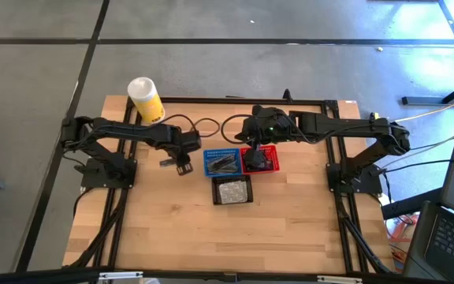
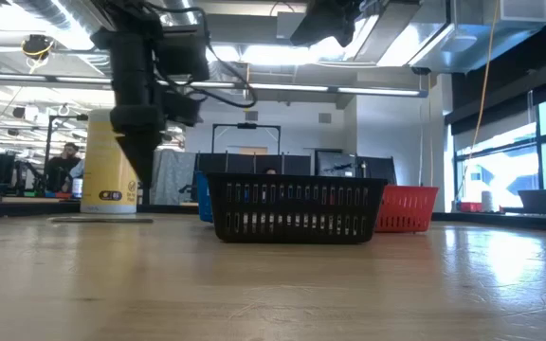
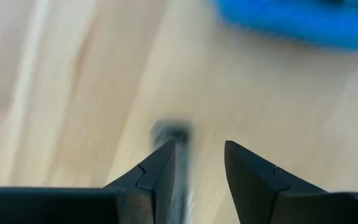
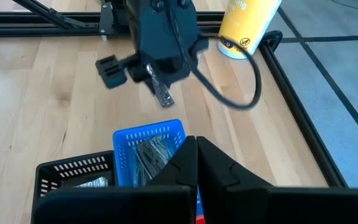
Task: Pick & Place Travel size toiletries
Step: Put the black comb into the blue bin
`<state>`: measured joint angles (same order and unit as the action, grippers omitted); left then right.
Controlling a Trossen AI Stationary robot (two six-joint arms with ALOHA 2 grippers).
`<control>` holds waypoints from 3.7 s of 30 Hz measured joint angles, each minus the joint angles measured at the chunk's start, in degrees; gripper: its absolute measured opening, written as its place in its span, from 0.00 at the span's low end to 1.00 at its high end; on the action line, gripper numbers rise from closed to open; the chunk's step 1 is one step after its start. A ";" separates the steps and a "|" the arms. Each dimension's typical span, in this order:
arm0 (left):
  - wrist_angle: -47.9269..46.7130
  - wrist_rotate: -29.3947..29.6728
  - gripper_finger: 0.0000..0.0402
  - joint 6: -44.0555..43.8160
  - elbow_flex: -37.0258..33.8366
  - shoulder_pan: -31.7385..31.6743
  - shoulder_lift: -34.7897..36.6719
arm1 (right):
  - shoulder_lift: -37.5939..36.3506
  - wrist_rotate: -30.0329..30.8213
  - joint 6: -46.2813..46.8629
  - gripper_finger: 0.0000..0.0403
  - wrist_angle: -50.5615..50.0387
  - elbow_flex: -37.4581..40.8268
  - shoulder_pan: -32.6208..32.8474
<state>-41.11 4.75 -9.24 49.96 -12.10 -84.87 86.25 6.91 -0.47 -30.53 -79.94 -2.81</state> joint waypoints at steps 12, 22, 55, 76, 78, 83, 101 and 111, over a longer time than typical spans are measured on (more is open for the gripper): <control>-13.00 6.51 0.33 -9.80 -7.67 2.71 12.68 | 0.53 -0.50 1.09 0.00 1.41 0.07 1.34; -13.05 2.60 0.30 -16.01 -12.10 -1.48 14.69 | 0.56 -0.47 1.09 0.00 2.04 0.07 2.28; -7.07 0.26 0.00 -27.23 -20.12 -3.82 14.56 | 0.58 -0.28 -1.97 0.00 2.24 0.07 2.45; -5.44 4.52 0.00 -29.43 -20.53 -3.82 12.03 | 0.58 -0.32 -2.10 0.00 2.24 0.07 2.45; -4.92 4.29 0.00 -28.62 -20.36 -3.80 10.80 | 0.58 -0.35 -2.10 0.00 2.26 0.07 2.45; -4.49 4.09 0.00 -27.98 -20.38 -3.81 9.23 | 0.58 -0.52 -2.10 0.00 2.22 0.07 2.44; -4.33 -0.27 0.00 -24.28 -20.47 -5.76 9.10 | 6.38 -6.82 -5.06 0.03 3.82 0.10 4.66; -4.21 -1.11 0.00 -22.52 -20.47 -6.16 9.07 | 13.19 -5.83 -10.50 0.09 12.80 0.11 5.38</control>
<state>-45.32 3.64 -31.77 29.50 -18.26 -75.79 99.44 1.08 -10.97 -17.74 -79.83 2.56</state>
